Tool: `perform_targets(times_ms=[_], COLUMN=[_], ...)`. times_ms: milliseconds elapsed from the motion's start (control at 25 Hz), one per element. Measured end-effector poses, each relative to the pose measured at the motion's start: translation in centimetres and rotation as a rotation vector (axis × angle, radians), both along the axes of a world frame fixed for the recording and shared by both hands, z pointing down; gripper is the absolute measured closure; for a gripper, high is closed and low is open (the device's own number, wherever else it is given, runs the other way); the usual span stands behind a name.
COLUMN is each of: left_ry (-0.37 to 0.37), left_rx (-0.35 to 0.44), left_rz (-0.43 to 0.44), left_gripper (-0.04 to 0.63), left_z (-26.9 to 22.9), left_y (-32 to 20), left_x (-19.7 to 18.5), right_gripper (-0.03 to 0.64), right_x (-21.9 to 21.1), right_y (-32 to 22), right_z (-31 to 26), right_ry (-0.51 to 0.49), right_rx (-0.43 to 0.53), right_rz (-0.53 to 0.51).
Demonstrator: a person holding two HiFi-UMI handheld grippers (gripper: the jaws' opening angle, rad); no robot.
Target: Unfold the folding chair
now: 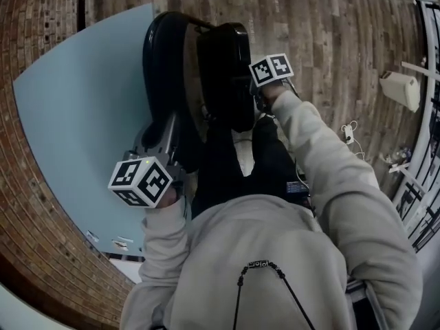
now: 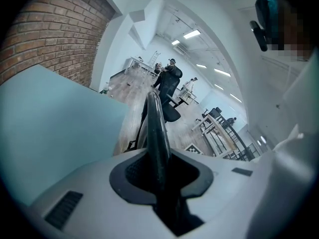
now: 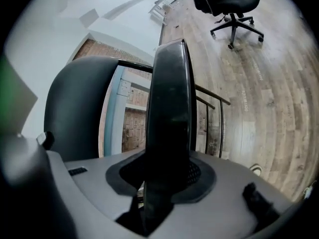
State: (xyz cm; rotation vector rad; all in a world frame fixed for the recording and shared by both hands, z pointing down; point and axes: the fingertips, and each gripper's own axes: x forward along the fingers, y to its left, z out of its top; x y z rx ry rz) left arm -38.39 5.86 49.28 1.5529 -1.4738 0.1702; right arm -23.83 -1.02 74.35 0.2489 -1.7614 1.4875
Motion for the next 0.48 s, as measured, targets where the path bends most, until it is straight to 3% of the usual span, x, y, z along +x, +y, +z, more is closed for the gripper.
perform_targets(times_ms=[200, 480], left_ry=[0.023, 0.103], left_rx=[-0.027, 0.005], left_rz=[0.008, 0.023], left_gripper=[0.505, 0.502], left_z=[1.3, 3.9], left_y=[-0.7, -1.7], left_x=[2.6, 6.0], right_gripper=[0.485, 0.480], right_x=[6.1, 14.6], right_y=[-1.9, -5.0], right_z=[1.9, 6.5], right_ry=[-0.164, -0.352], right_rx=[-0.051, -0.081], right_rz=[0.015, 0.044])
